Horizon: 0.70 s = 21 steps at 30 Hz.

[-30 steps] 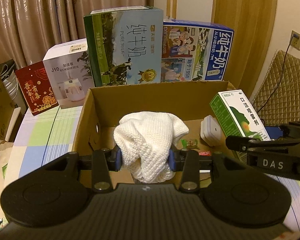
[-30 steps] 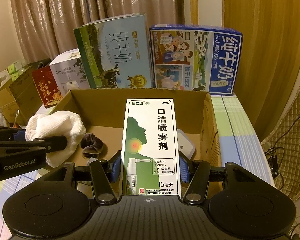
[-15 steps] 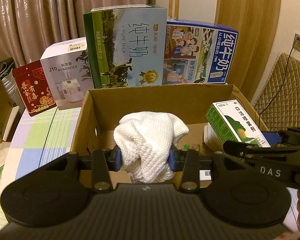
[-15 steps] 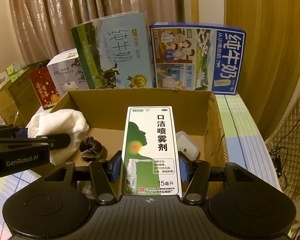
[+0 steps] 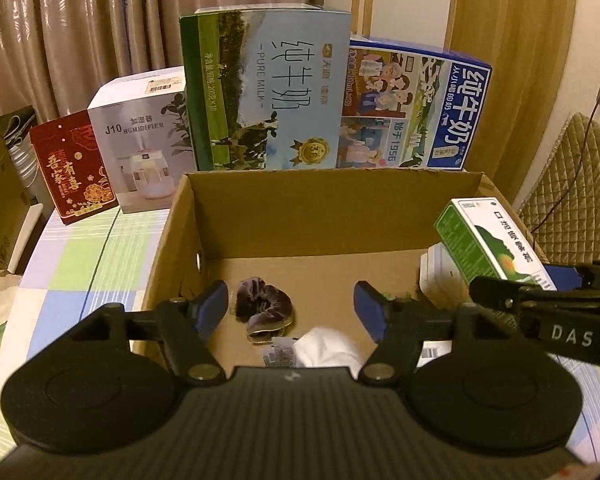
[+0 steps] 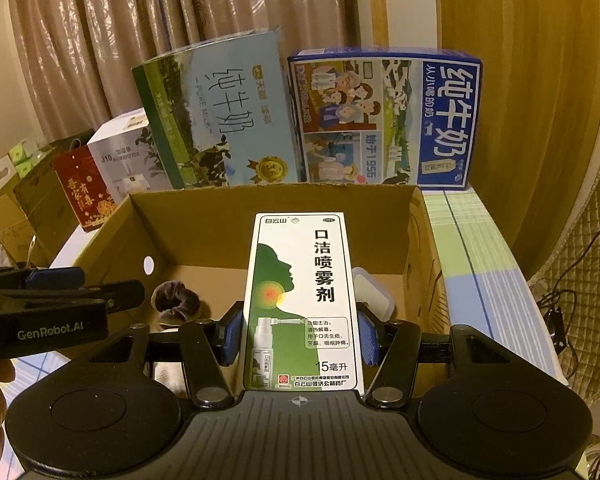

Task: Organize objects
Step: 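Carry the white cloth and green spray box over the cardboard box and open both tools, then withdraw both tools from the box and pause above the table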

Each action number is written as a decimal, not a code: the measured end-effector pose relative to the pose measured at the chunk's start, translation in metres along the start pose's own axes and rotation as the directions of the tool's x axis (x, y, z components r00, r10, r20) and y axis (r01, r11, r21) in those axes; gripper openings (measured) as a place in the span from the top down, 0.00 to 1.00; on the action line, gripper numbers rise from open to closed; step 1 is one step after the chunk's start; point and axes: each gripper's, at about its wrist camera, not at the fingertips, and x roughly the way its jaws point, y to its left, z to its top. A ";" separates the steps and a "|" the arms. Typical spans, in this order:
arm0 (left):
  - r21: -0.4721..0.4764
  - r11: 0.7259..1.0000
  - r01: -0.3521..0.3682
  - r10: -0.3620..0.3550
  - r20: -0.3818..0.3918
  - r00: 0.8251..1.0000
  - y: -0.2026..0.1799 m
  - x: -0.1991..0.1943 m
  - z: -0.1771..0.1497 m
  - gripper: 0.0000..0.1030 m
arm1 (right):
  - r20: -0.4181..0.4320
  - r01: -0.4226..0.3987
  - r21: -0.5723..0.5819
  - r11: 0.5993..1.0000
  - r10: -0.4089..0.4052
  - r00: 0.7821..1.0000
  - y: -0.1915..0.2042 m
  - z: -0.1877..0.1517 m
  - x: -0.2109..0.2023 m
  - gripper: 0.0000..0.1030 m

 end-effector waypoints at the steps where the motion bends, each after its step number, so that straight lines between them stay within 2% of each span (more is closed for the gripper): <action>1: -0.001 1.000 -0.001 0.001 0.000 1.000 0.001 0.000 0.000 0.37 | 0.001 -0.001 0.001 1.000 0.001 1.000 0.000 0.000 0.000 0.49; 9: 0.004 1.000 0.000 0.000 0.002 1.000 0.001 -0.002 0.000 0.36 | 0.014 -0.009 0.026 1.000 0.009 1.000 -0.002 0.002 0.000 0.49; 12: 0.000 1.000 0.002 -0.002 0.000 1.000 0.002 -0.001 0.000 0.35 | 0.050 -0.029 0.038 0.999 0.027 0.998 -0.004 0.002 0.000 0.49; 15: -0.002 1.000 -0.002 0.002 -0.002 1.000 0.004 -0.002 -0.001 0.35 | 0.080 -0.040 0.074 0.996 0.034 0.996 -0.011 0.003 0.000 0.36; 21: -0.006 1.000 -0.006 0.006 -0.001 1.000 0.008 -0.002 -0.001 0.34 | 0.098 -0.033 0.094 0.995 0.024 0.995 -0.016 0.005 -0.005 0.34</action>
